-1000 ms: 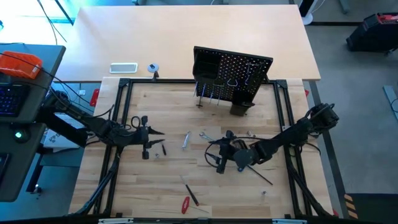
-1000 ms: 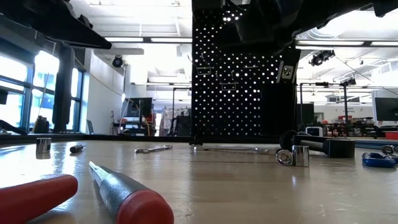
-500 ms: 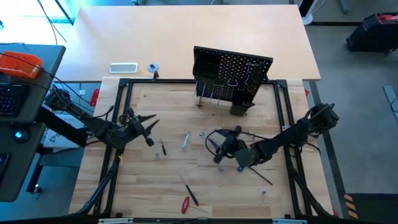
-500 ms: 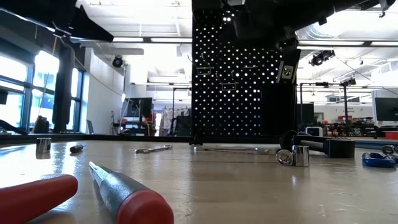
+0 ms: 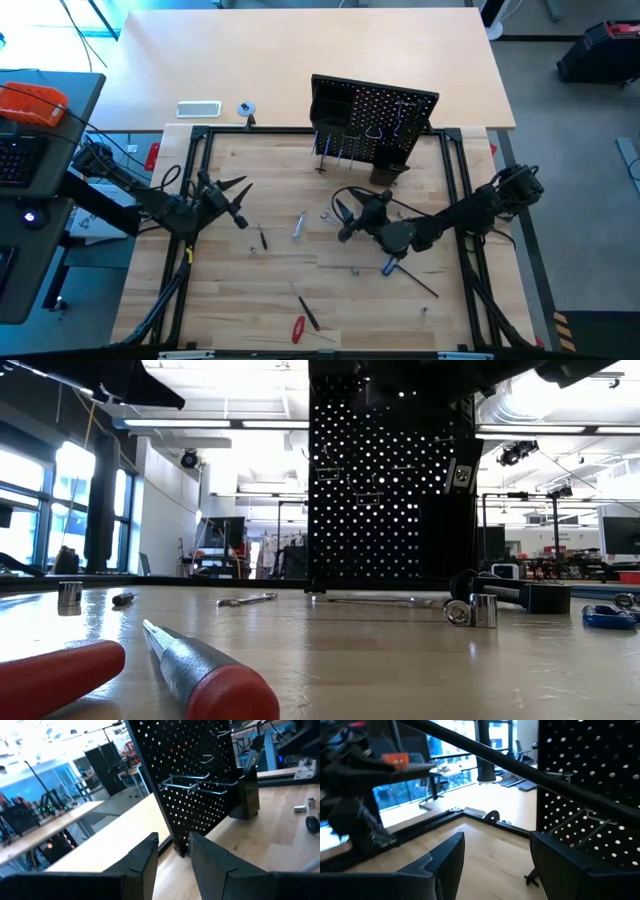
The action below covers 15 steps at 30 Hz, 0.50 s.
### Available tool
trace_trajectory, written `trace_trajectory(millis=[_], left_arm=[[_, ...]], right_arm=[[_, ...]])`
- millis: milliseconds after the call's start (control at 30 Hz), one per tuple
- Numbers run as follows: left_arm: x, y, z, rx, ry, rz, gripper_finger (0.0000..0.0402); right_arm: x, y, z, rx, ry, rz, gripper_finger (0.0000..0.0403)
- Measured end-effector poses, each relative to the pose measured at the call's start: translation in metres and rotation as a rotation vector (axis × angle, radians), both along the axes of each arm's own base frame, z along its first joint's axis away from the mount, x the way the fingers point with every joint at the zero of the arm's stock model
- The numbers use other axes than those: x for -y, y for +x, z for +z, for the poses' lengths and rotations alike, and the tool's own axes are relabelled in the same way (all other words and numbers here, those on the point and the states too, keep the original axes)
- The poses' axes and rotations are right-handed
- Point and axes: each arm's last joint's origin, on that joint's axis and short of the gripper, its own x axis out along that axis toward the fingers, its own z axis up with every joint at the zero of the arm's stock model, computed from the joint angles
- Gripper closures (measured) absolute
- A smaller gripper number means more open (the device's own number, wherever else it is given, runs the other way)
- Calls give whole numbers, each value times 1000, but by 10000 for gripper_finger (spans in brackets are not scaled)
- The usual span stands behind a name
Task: Hang tools onto peg board
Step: Hang the silver socket onto the pegboard
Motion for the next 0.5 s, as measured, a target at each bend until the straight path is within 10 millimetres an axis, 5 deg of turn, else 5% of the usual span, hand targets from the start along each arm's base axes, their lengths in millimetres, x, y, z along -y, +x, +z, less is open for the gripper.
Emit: trace_trajectory(millis=[500], left_arm=[[0,0,-1,-73,71,-5,296]], right_arm=[[-8,67,25,-179,-195,-52,183]])
